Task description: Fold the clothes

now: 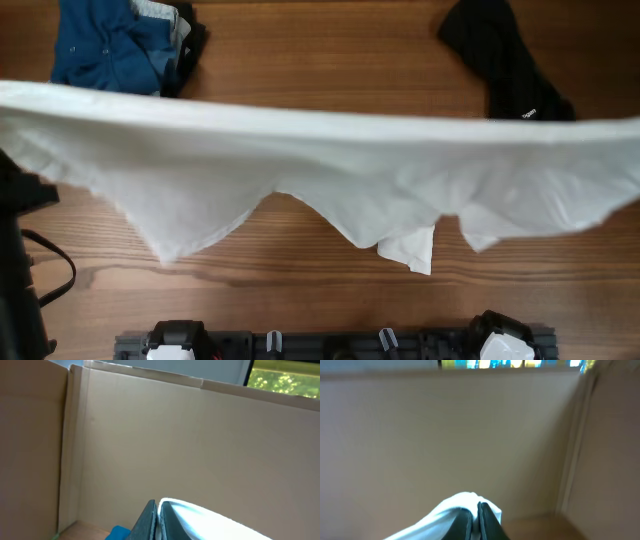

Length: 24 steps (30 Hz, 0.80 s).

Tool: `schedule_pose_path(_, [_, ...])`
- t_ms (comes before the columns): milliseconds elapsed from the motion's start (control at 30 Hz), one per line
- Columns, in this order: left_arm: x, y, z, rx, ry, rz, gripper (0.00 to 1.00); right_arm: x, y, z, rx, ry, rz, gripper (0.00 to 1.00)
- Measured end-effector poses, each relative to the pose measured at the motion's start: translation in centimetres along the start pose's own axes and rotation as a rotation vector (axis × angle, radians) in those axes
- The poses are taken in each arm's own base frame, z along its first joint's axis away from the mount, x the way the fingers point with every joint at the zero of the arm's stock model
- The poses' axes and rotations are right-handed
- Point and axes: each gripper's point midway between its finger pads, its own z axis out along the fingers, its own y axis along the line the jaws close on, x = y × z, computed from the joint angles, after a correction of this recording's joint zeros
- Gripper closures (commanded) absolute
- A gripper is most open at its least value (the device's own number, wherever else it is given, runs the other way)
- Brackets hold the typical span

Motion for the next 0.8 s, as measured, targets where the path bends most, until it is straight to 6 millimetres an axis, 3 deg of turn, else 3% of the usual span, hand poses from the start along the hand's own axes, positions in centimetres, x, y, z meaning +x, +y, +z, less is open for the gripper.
schedule_pose_path(100, [0.1,0.2,0.2,-0.016,0.002,0.007,0.96,-1.1,0.0,-1.1,0.016,-0.05,-0.013,0.96])
schedule_pose_path(233, [1.0,0.0,1.5,-0.026,0.03,0.027,0.96,-0.6,-0.5,0.7,0.02,-0.02,-0.016,0.96])
schedule_pose_path(400, [5.1,-0.8,6.3,-0.058,0.147,0.079,0.96,3.0,-2.2,8.0,0.001,0.144,0.004,0.96])
schedule_pose_path(433, [6.0,-0.9,7.2,-0.062,0.172,0.088,0.96,4.7,-2.6,10.3,-0.014,0.204,0.015,0.96])
schedule_pose_path(567, [13.2,-1.4,12.7,-0.09,0.352,0.153,0.96,12.4,-3.7,18.3,-0.082,0.441,0.079,0.96])
schedule_pose_path(700, [20.9,-0.1,17.4,-0.156,0.518,0.217,0.96,19.8,-5.2,23.7,-0.082,0.621,0.11,0.96])
schedule_pose_path(800, [26.2,1.1,20.2,-0.195,0.612,0.247,0.96,24.8,-5.7,26.7,-0.086,0.727,0.119,0.96])
